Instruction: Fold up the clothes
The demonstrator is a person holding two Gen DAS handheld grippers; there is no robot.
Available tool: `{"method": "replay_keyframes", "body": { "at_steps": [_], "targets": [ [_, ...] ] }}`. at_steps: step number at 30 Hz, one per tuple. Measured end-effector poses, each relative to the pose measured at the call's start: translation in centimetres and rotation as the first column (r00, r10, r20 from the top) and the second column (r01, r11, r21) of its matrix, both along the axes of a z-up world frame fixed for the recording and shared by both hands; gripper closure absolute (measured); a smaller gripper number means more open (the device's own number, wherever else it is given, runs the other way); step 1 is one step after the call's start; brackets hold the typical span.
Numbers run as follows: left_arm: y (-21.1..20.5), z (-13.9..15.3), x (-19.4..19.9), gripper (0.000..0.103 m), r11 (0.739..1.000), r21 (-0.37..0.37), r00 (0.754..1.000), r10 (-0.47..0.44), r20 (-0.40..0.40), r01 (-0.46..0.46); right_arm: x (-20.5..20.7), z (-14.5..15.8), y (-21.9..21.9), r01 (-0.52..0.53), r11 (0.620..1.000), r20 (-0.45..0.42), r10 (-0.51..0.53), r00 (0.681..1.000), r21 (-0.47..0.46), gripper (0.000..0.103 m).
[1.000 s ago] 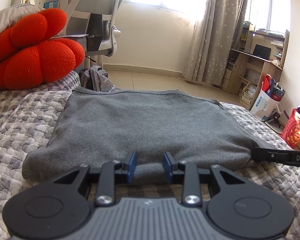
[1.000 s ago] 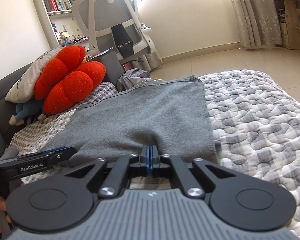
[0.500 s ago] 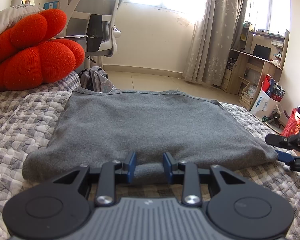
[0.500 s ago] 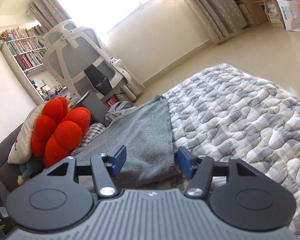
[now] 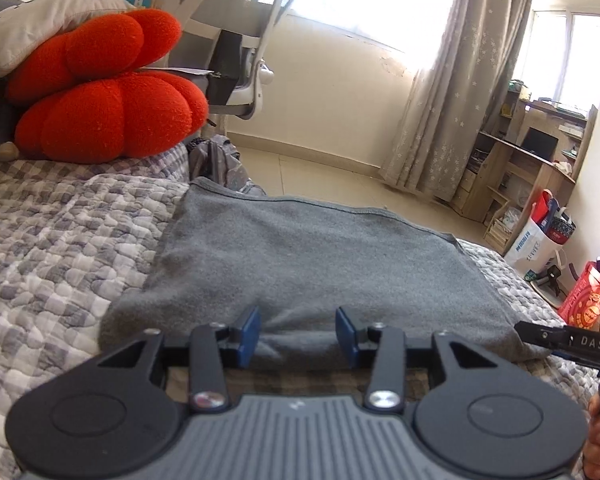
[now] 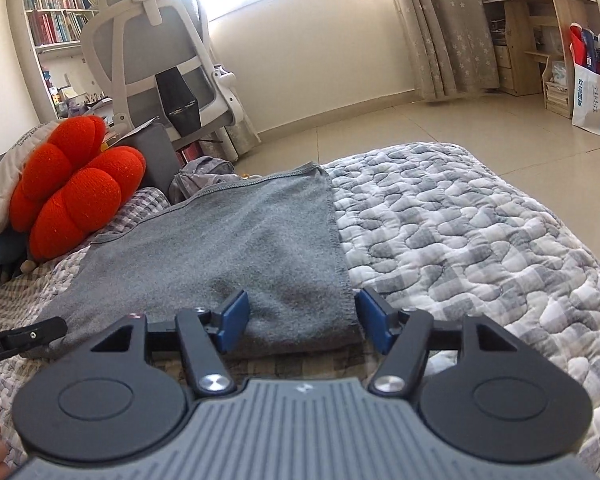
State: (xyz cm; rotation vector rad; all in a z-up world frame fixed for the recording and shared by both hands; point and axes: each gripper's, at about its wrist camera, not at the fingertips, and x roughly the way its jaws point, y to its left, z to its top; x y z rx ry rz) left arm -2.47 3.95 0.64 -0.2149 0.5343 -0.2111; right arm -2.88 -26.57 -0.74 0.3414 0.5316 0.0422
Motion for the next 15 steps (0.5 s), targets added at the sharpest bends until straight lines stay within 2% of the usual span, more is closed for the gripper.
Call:
{"method": "replay_keyframes", "body": {
  "at_steps": [1, 3, 7, 10, 15],
  "targets": [
    [1.2, 0.1, -0.1, 0.036, 0.999, -0.015, 0.999, 0.049, -0.005, -0.049, 0.1, 0.0, -0.1, -0.001, 1.0, 0.001, 0.001, 1.0, 0.004, 0.037],
    [3.6, -0.1, -0.2, 0.034, 0.991, -0.074, 0.993, 0.112, -0.031, -0.114, 0.1, 0.0, -0.2, -0.004, 1.0, 0.004, 0.004, 1.0, 0.014, 0.036],
    [5.7, -1.1, -0.1, 0.038, 0.98, -0.134, 0.987, 0.139, -0.078, -0.148, 0.2, 0.1, -0.2, -0.009, 1.0, 0.007, 0.009, 1.0, 0.023, 0.033],
    [4.6, -1.1, 0.0, 0.039, 0.973, -0.019, 0.97, 0.227, -0.083, -0.229, 0.2, 0.1, -0.2, -0.011, 1.0, 0.007, 0.011, 1.0, 0.02, 0.032],
    [4.3, -1.0, -0.1, 0.039, 0.966, 0.021, 0.963, 0.257, -0.081, -0.256, 0.3, 0.2, -0.1, -0.013, 1.0, 0.009, 0.013, 1.0, 0.023, 0.032]
  ]
}}
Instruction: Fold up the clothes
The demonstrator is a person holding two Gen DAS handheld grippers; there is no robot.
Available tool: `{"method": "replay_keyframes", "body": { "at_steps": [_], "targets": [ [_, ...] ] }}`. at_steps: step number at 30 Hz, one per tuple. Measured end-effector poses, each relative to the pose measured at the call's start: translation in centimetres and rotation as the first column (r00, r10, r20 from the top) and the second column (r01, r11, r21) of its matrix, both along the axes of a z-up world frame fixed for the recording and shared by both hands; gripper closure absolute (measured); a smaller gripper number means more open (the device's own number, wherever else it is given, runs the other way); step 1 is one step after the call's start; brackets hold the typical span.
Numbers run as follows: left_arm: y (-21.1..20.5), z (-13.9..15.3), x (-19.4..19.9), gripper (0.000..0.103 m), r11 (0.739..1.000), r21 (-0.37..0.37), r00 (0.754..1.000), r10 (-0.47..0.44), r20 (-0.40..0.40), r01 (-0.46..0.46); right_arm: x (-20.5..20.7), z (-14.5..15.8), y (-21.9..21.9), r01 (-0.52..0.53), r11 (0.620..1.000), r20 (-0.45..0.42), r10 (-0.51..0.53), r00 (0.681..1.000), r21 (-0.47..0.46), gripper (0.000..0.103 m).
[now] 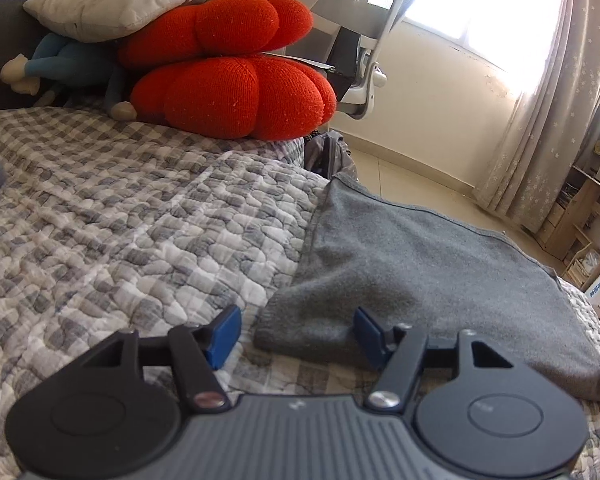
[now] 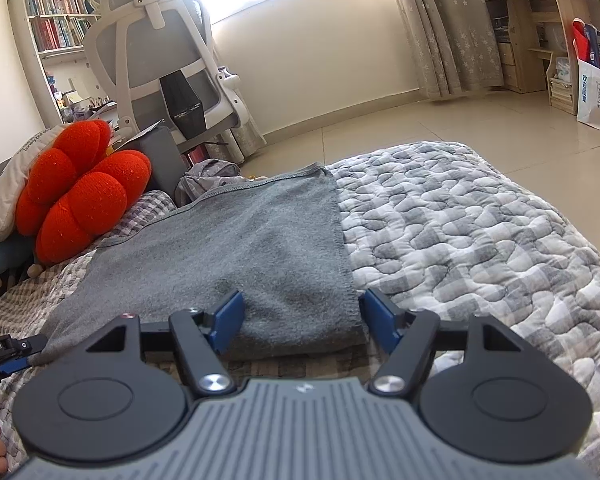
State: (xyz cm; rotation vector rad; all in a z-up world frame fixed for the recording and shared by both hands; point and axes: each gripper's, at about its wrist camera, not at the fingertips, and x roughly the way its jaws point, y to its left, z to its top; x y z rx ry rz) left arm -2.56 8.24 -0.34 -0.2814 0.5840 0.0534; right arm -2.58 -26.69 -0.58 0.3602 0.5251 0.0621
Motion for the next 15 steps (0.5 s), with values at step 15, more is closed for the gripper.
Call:
{"method": "replay_keyframes", "body": {
  "at_steps": [15],
  "targets": [
    [0.6, 2.4, -2.8, 0.047, 0.997, 0.042, 0.99, 0.066, 0.124, -0.072, -0.1, -0.1, -0.5, 0.001, 0.999, 0.017, -0.002, 1.0, 0.047, 0.032]
  ]
}}
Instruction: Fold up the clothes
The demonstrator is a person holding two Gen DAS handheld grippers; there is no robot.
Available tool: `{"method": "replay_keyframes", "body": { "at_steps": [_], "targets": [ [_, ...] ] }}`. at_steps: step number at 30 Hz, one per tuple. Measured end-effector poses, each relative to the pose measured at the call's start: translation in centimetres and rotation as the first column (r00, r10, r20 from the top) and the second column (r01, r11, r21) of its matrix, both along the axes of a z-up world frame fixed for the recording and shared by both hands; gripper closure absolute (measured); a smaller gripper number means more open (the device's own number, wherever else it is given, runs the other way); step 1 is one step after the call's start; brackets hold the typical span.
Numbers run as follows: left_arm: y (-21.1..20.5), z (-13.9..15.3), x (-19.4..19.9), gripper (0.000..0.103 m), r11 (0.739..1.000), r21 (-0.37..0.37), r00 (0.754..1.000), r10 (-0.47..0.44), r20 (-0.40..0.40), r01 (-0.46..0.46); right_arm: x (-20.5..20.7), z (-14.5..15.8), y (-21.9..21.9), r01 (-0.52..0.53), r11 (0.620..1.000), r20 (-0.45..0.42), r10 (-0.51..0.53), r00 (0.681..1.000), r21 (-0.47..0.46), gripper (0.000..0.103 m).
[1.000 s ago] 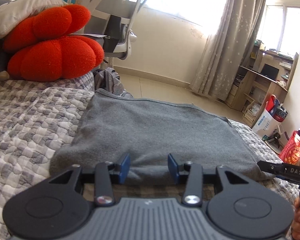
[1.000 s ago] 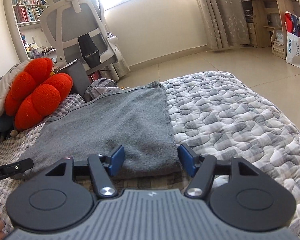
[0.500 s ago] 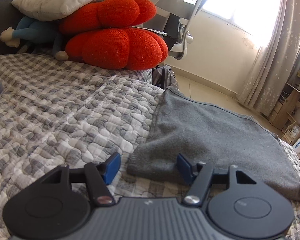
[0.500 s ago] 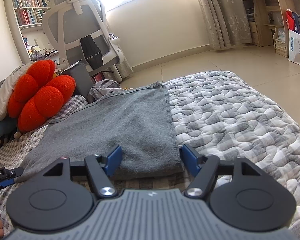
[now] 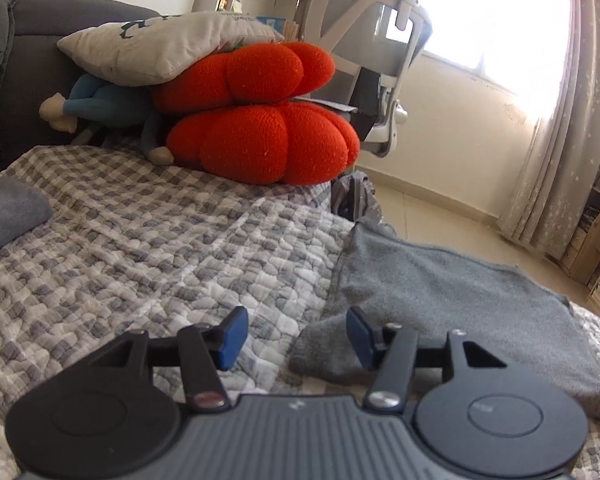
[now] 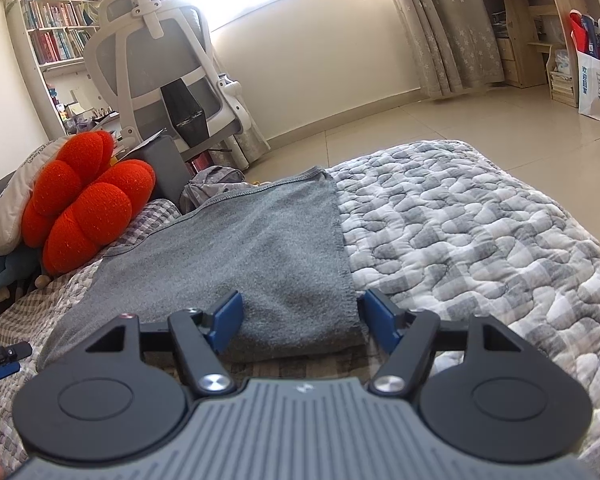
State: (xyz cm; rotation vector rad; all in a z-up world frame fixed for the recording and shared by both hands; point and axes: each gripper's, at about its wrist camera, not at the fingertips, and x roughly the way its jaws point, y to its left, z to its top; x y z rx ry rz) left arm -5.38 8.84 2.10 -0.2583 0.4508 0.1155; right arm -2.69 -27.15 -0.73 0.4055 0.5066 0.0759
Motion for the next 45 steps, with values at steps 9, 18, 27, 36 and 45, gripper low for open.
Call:
{"method": "replay_keyframes", "body": {
  "at_steps": [9, 18, 27, 36, 45],
  "targets": [
    [-4.3, -0.6, 4.3, 0.042, 0.95, 0.032, 0.951, -0.31, 0.017, 0.309, 0.1, 0.1, 0.1, 0.002, 1.0, 0.003, -0.002, 1.0, 0.004, 0.032],
    [-4.2, -2.0, 5.8, 0.048, 0.936, 0.023, 0.932, -0.348, -0.103, 0.352, 0.1, 0.1, -0.1, 0.002, 1.0, 0.004, -0.002, 1.0, 0.014, 0.032],
    [-2.5, -1.9, 4.9, 0.046, 0.951, 0.069, 0.948, -0.292, -0.124, 0.302, 0.1, 0.1, -0.2, 0.001, 1.0, 0.005, -0.001, 1.0, 0.012, 0.032],
    [-2.0, -1.7, 4.2, 0.041, 0.97, 0.134, 0.973, -0.187, -0.134, 0.205, 0.1, 0.1, -0.3, 0.001, 1.0, 0.007, -0.001, 1.0, 0.02, 0.032],
    [-0.4, -1.2, 3.2, 0.037, 0.988, 0.061, 0.982, -0.132, -0.133, 0.141, 0.0, 0.1, -0.4, 0.003, 0.999, 0.011, -0.003, 1.0, 0.032, 0.032]
  ]
}}
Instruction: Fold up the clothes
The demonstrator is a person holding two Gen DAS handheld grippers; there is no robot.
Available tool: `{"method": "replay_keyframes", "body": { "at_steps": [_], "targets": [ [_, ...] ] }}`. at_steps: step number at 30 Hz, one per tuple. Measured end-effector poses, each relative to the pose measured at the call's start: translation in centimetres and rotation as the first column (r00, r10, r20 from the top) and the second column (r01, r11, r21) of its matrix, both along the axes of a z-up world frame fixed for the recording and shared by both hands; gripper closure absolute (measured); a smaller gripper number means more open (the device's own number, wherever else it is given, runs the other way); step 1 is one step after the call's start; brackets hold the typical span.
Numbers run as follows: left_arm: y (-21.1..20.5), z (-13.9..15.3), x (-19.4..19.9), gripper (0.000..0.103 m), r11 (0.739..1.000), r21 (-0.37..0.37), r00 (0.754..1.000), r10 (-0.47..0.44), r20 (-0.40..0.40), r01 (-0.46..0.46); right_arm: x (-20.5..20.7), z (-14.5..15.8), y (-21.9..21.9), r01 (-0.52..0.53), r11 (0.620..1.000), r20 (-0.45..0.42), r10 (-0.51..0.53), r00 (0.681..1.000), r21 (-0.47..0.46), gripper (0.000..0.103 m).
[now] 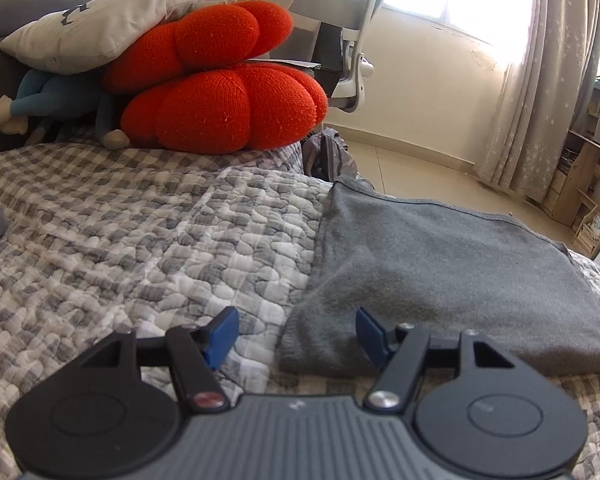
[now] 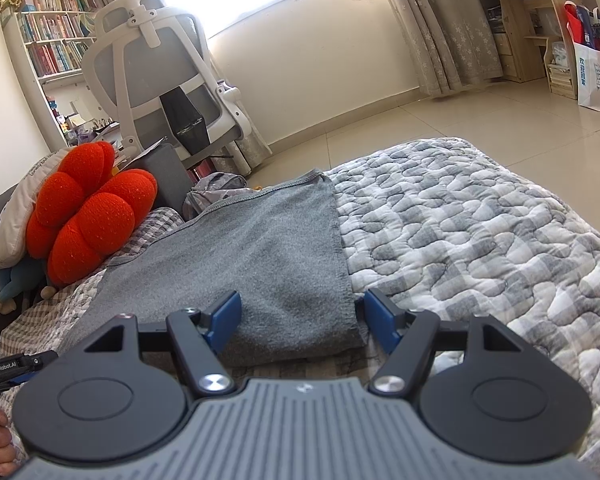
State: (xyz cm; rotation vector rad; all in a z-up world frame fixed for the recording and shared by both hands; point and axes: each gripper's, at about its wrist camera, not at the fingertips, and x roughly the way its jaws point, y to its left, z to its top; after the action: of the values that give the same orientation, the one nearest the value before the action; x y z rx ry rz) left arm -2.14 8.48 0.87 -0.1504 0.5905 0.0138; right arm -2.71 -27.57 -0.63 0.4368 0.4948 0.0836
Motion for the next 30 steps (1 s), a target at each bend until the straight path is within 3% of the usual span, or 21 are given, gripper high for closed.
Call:
{"method": "replay_keyframes", "body": {
  "at_steps": [3, 9, 11, 16, 23, 26, 28, 30],
  "targets": [
    [-1.9, 0.8, -0.8, 0.036, 0.998, -0.002, 0.997, -0.061, 0.038, 0.061, 0.0, 0.0, 0.0, 0.0, 1.0, 0.0, 0.0, 1.0, 0.0, 0.032],
    [-8.7, 0.8, -1.1, 0.034, 0.964, 0.209, 0.98, -0.182, 0.083, 0.162, 0.0, 0.0, 0.1, 0.0, 1.0, -0.002, 0.0, 1.0, -0.006, 0.032],
    [-9.7, -0.6, -0.3, 0.033, 0.952, 0.246, 0.979, -0.198, 0.052, 0.18, 0.0, 0.0, 0.0, -0.001, 1.0, -0.002, 0.001, 1.0, -0.005, 0.032],
    [-7.4, -0.9, 0.7, 0.026, 0.981, 0.097, 0.985, -0.173, 0.015, 0.171, 0.1, 0.1, 0.1, -0.002, 1.0, -0.003, 0.002, 1.0, -0.003, 0.032],
    [-7.2, -1.2, 0.7, 0.026, 0.982, 0.072, 0.984, -0.176, 0.016, 0.174, 0.0, 0.9, 1.3, 0.048, 0.994, -0.006, -0.049, 0.999, -0.099, 0.031],
    [-7.1, -1.2, 0.8, 0.026, 0.983, 0.062, 0.984, -0.176, 0.017, 0.175, -1.1, 1.7, 2.1, 0.09, 0.987, 0.059, -0.083, 0.995, -0.133, 0.031],
    [-7.1, -1.1, 0.7, 0.026, 0.983, 0.065, 0.984, -0.176, 0.019, 0.174, -1.5, 2.3, 3.6, 0.008, 0.992, 0.087, 0.003, 0.996, -0.127, 0.04],
    [-7.1, -1.1, 0.7, 0.026, 0.983, 0.064, 0.984, -0.176, 0.019, 0.174, -1.4, 2.8, 5.8, -0.075, 0.986, 0.075, 0.087, 0.993, -0.149, 0.094]
  ]
}}
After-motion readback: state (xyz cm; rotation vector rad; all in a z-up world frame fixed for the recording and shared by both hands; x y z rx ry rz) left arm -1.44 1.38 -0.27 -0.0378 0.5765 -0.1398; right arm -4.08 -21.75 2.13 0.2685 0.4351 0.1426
